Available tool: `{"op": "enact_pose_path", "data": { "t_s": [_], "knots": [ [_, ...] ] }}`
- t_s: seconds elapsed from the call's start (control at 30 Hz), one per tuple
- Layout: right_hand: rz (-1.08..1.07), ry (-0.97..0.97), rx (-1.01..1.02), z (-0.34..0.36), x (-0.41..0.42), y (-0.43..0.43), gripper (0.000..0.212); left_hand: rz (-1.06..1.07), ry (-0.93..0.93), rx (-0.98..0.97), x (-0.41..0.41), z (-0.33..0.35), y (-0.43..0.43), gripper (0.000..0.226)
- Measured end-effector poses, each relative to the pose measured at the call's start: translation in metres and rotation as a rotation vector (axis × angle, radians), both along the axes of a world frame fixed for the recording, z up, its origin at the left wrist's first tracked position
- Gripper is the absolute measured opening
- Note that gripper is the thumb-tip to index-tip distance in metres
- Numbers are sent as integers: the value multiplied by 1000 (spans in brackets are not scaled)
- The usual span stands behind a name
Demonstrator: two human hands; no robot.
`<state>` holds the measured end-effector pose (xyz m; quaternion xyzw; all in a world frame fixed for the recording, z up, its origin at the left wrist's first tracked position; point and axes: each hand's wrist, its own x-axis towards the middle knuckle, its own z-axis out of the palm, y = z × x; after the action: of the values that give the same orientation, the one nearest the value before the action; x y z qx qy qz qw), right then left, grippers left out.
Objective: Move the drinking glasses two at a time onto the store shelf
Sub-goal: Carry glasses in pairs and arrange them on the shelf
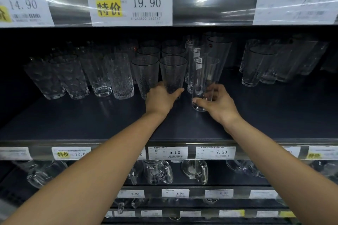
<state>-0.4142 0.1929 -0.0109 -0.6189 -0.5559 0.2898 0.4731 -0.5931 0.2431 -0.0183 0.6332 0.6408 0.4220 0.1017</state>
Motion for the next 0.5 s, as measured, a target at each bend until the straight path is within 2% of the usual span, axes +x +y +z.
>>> {"op": "enact_pose_path", "data": {
  "t_s": [0.3, 0.5],
  "knots": [
    [-9, -3, -4, -8, 3, 6, 72, 15, 61, 1, 1, 2, 4, 68],
    [-8, 12, -5, -8, 3, 5, 72, 19, 59, -1, 0, 1, 7, 69]
  ]
}}
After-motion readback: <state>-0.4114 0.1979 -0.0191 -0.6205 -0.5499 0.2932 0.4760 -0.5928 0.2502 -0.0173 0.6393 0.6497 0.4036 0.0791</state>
